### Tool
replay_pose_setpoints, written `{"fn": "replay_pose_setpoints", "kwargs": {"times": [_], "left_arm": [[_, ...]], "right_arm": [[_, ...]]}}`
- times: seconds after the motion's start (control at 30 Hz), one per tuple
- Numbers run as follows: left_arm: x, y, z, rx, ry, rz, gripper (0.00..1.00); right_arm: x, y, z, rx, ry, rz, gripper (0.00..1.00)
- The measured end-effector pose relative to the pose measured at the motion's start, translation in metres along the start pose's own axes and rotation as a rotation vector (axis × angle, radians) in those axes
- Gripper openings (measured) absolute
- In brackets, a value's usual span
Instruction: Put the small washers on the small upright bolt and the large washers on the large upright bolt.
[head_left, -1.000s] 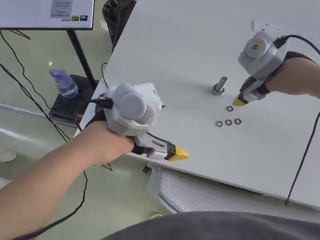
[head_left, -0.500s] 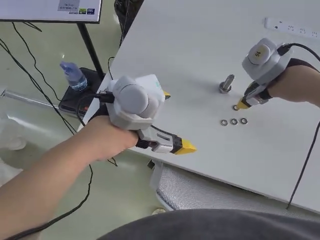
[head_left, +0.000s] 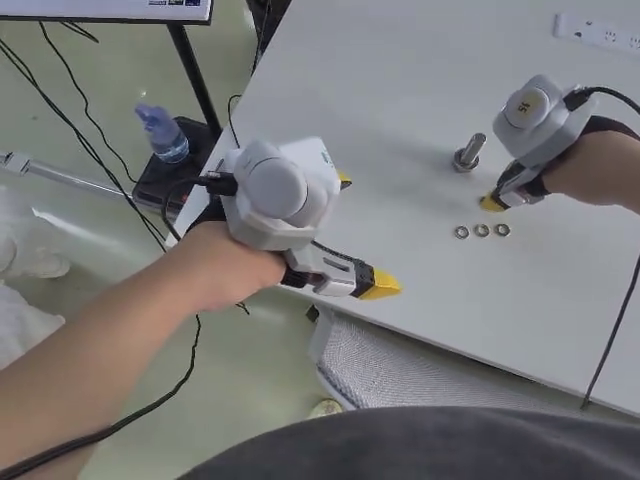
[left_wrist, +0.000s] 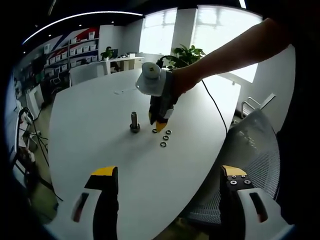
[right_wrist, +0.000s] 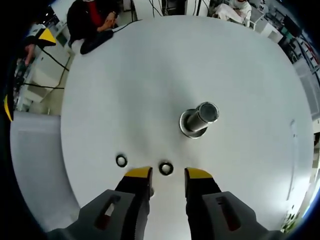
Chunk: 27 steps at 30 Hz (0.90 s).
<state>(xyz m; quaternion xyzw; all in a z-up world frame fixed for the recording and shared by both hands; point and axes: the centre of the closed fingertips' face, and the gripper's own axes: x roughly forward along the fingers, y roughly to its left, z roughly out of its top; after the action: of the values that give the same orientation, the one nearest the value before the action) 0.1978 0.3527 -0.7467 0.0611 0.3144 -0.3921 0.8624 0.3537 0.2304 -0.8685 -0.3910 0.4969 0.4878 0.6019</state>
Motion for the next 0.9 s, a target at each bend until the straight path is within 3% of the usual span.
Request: {"fn": "replay_pose_setpoints", "kwargs": {"times": [0.13, 0.57, 0.9], "left_arm": [[-0.001, 0.001, -0.001, 0.004, 0.012, 0.005, 0.84], [-0.001, -0.002, 0.0, 0.01, -0.003, 0.004, 0.89], [-0.001, 0.006, -0.007, 0.006, 0.018, 0.04, 0.95]], "right_arm": [[0.007, -0.003, 0.0, -0.002, -0.008, -0.002, 0.27], [0.006, 0.001, -0.004, 0.01, -0.014, -0.005, 0.27], [0.006, 0.007, -0.003, -0.002, -0.016, -0.023, 0.25]]}}
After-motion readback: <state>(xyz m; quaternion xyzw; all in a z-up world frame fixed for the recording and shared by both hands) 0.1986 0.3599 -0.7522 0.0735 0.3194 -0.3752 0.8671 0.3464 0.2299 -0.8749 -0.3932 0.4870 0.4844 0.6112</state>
